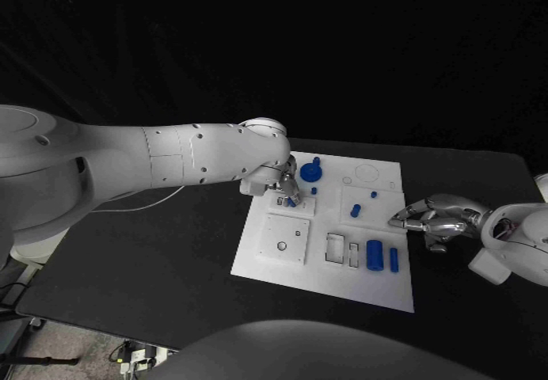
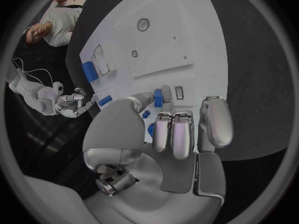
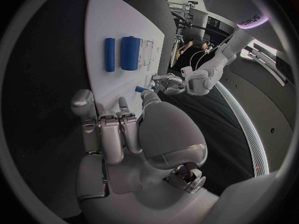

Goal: Assemble the parts on the task board

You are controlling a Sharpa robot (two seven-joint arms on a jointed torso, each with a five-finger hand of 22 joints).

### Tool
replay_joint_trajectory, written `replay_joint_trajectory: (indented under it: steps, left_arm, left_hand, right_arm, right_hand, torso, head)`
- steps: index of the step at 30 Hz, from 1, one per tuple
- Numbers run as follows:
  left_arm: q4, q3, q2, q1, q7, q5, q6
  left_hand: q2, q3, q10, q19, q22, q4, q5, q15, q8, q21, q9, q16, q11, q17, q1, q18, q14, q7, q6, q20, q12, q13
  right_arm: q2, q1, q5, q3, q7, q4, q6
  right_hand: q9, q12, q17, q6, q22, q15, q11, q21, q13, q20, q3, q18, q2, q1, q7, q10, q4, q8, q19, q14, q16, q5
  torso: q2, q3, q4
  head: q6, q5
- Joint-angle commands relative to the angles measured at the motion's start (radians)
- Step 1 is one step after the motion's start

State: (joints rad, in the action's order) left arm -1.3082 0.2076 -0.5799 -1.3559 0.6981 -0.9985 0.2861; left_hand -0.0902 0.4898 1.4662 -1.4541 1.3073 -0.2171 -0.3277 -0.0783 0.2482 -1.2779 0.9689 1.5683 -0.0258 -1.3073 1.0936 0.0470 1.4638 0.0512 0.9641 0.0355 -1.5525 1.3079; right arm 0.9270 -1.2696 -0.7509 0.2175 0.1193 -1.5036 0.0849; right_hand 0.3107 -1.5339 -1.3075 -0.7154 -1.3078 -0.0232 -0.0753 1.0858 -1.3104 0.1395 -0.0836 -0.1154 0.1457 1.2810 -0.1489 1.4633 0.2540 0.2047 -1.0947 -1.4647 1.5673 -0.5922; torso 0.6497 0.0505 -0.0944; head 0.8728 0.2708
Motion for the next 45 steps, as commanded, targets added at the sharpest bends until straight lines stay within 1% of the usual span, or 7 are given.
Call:
replay_joint_trajectory:
  steps: [1,8,12,18,26,34,45]
  left_arm:
    - [-0.001,0.001,0.003,0.004,0.141,0.002,0.024]
    - [0.000,0.001,0.004,0.005,0.144,0.003,0.032]
    - [0.001,0.001,0.004,0.005,0.149,0.000,0.037]
    - [0.001,0.001,0.004,0.005,0.155,-0.021,0.039]
    - [0.001,0.001,0.004,0.006,0.157,-0.029,0.034]
    - [-0.002,0.001,0.001,0.006,0.147,-0.029,0.011]
    - [0.002,0.001,0.002,0.006,0.109,-0.013,0.001]
  left_hand:
    - [-0.004,-0.023,0.088,0.002,0.177,-0.004,0.001,0.009,-0.009,0.005,-0.008,0.002,0.007,-0.264,-0.013,0.015,0.107,0.005,-0.006,0.005,0.006,0.243]
    - [-0.009,-0.056,0.088,0.002,0.177,0.000,0.022,0.012,-0.022,0.009,-0.021,0.002,0.011,-0.264,-0.007,0.016,0.107,0.009,-0.011,0.008,0.006,0.243]
    - [-0.009,-0.077,0.088,0.001,0.177,0.019,0.039,0.013,-0.029,0.010,-0.028,0.002,0.012,-0.264,0.016,0.016,0.107,0.011,-0.017,0.010,0.005,0.243]
    - [-0.002,-0.116,0.091,-0.004,0.178,0.021,0.075,0.011,-0.007,0.008,-0.014,0.002,0.009,-0.264,0.020,0.015,0.107,0.007,-0.007,0.010,0.001,0.247]
    - [0.005,-0.170,0.091,-0.006,0.179,-0.012,0.104,0.011,0.013,0.010,0.002,0.002,0.009,-0.264,-0.010,0.015,0.107,0.007,-0.014,0.008,0.001,0.247]
    - [0.010,-0.246,0.091,-0.008,0.179,-0.071,0.174,0.013,0.027,0.012,0.006,0.002,0.011,-0.264,-0.062,0.015,0.107,0.009,-0.025,0.010,0.001,0.246]
    - [0.030,-0.314,0.092,-0.010,0.180,-0.076,0.195,0.012,0.043,0.013,0.009,0.002,0.010,-0.264,-0.128,0.015,0.107,0.006,-0.022,0.009,0.000,0.247]
  right_arm:
    - [0.000,0.001,-0.002,0.000,-0.003,-0.001,0.014]
    - [0.000,0.001,-0.002,0.000,-0.003,-0.001,0.015]
    - [0.000,0.001,-0.002,0.000,-0.004,-0.001,0.014]
    - [-0.001,0.002,-0.002,0.000,-0.004,-0.001,0.015]
    - [-0.001,0.002,-0.002,0.000,-0.005,0.000,0.017]
    - [0.000,0.004,-0.002,0.000,-0.005,0.000,0.018]
    - [0.001,0.004,-0.002,0.000,-0.004,-0.001,0.019]
  right_hand:
    - [-0.001,0.007,-0.255,0.005,-0.088,-0.005,0.003,-0.004,-0.218,0.001,0.007,-0.011,0.000,0.007,-0.004,0.035,0.001,-0.005,0.005,-0.093,-0.004,-0.003]
    - [-0.001,0.007,-0.255,0.005,-0.088,-0.005,0.003,-0.004,-0.218,0.001,0.007,-0.011,0.000,0.007,-0.004,0.035,0.001,-0.005,0.005,-0.093,-0.004,-0.003]
    - [-0.002,0.007,-0.255,0.006,-0.087,-0.005,0.003,-0.005,-0.218,0.001,0.008,-0.012,-0.001,0.007,-0.004,0.035,0.000,-0.005,0.005,-0.093,-0.004,-0.003]
    - [-0.002,0.007,-0.255,0.006,-0.087,-0.005,0.003,-0.005,-0.218,0.001,0.008,-0.012,-0.001,0.007,-0.004,0.035,0.000,-0.005,0.005,-0.093,-0.004,-0.003]
    - [-0.002,0.007,-0.254,0.007,-0.087,-0.005,0.003,-0.006,-0.218,0.001,0.009,-0.012,-0.001,0.007,-0.004,0.035,0.000,-0.006,0.005,-0.092,-0.004,-0.003]
    - [-0.002,0.007,-0.254,0.007,-0.087,-0.005,0.003,-0.006,-0.218,0.001,0.009,-0.012,-0.001,0.007,-0.004,0.035,0.000,-0.006,0.005,-0.092,-0.004,-0.003]
    - [-0.002,0.007,-0.254,0.007,-0.087,-0.005,0.003,-0.007,-0.218,0.001,0.010,-0.012,-0.002,0.007,-0.004,0.034,0.000,-0.006,0.006,-0.093,-0.004,-0.003]
  torso:
    - [0.000,0.0005,0.0001]
    - [0.000,0.0001,0.0001]
    - [-0.001,0.0005,0.0001]
    - [-0.001,0.0005,0.0001]
    - [0.000,0.0002,0.0003]
    - [0.000,0.0004,0.0002]
    - [0.000,0.0004,0.0005]
  head:
    - [0.000,0.000]
    - [0.000,0.001]
    - [0.000,0.001]
    - [0.000,0.002]
    - [0.000,0.002]
    - [0.000,0.001]
    - [0.000,0.002]
